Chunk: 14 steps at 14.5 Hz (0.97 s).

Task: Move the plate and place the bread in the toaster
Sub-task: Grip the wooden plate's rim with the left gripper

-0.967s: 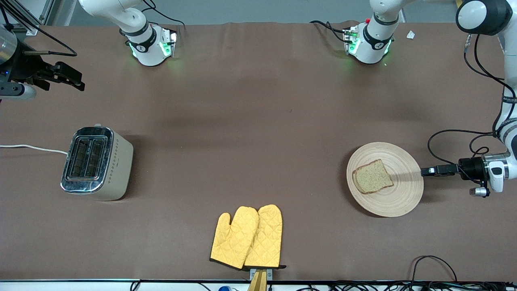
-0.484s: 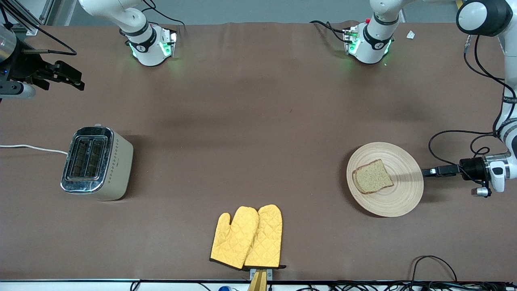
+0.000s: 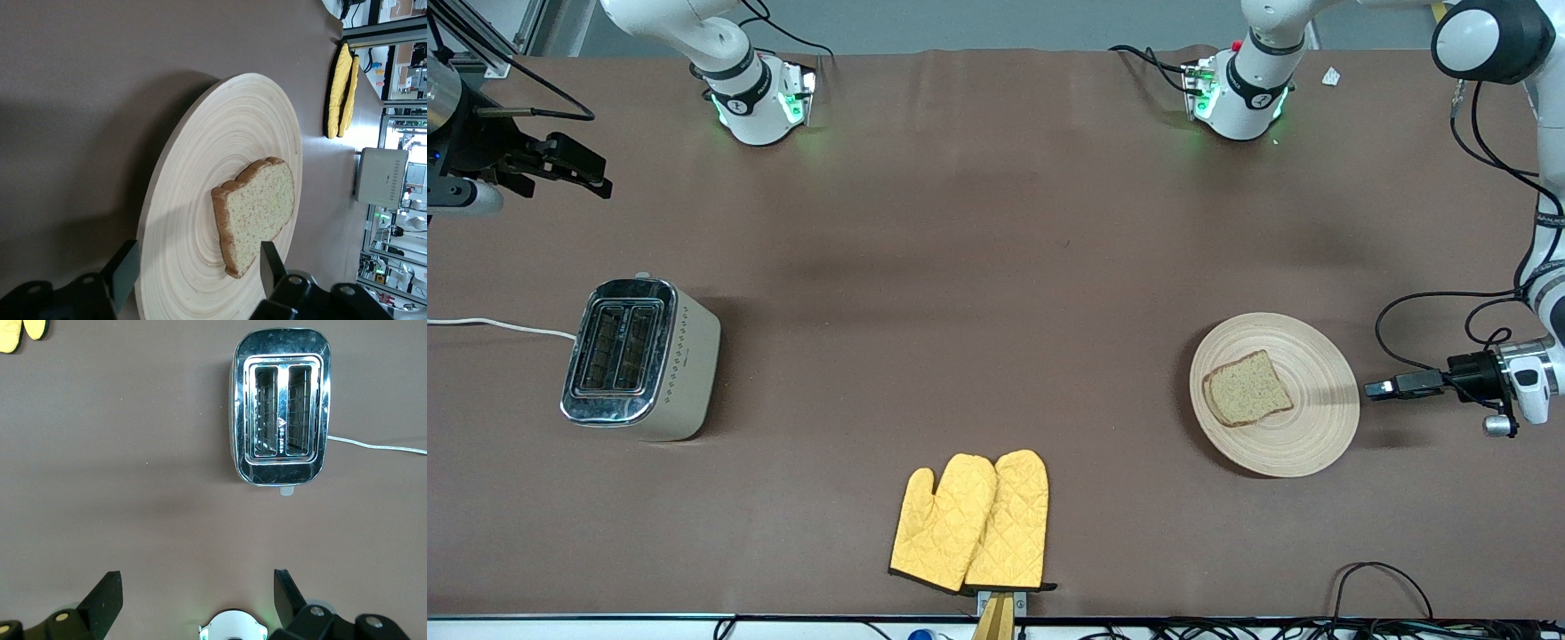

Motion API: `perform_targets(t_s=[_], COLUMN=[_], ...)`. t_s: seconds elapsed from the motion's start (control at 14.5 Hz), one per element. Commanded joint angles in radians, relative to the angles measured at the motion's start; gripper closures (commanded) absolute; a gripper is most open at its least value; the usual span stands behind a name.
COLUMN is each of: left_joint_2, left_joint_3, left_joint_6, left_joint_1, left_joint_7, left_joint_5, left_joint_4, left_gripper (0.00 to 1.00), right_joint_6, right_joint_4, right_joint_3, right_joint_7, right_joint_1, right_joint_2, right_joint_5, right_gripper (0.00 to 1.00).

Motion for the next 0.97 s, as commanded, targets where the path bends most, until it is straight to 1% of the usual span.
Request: perform_targets(t_s=[0.0, 0.21, 0.35, 0.41, 0.62, 0.76, 0.83, 0.9], left_joint_2=[0.041, 0.056, 0.056, 0.059, 0.07, 0.073, 0.078, 0.084], left_joint_3=[-0.004, -0.004, -0.007, -0.007, -0.01, -0.01, -0.01, -0.012], left_joint_6=[0.023, 0.046, 0.046, 0.046, 0.046, 0.046, 0.046, 0.046], left_joint_1=[0.0, -0.005, -0.005, -0.006, -0.006, -0.005, -0.003, 0.0], left_joint_7=[0.062, 0.082, 0.081, 0.084, 0.085, 0.099, 0.114, 0.125], left_joint_5=[0.009, 0.003, -0.001, -0.001, -0.001, -0.001, -0.001, -0.003], left_joint_4=[0.019, 0.019, 0.017, 0.017, 0.017, 0.014, 0.014, 0.016], left_gripper=[0.22, 0.24, 0.32, 0.39, 0.64, 0.71, 0.77, 0.85], right_joint_6=[-0.005, -0.005, -0.005, -0.005, -0.005, -0.005, -0.005, -0.005], right_joint_4=[-0.008, -0.008, -0.008, -0.008, -0.008, -0.008, -0.008, -0.008], right_joint_3=[0.006, 0.006, 0.006, 0.006, 0.005, 0.005, 0.003, 0.003], right_joint_7=[0.023, 0.023, 0.023, 0.023, 0.02, 0.02, 0.02, 0.02], right_joint_1=[0.003, 0.003, 0.003, 0.003, 0.001, 0.001, 0.0, 0.001], right_joint_2=[-0.022, -0.022, -0.022, -0.022, -0.022, -0.022, -0.022, -0.022], right_joint_5=[-0.018, -0.015, -0.015, -0.014, -0.012, -0.012, -0.012, -0.012], right_gripper=[0.0, 0.0, 0.0, 0.0, 0.0, 0.0, 0.0, 0.0])
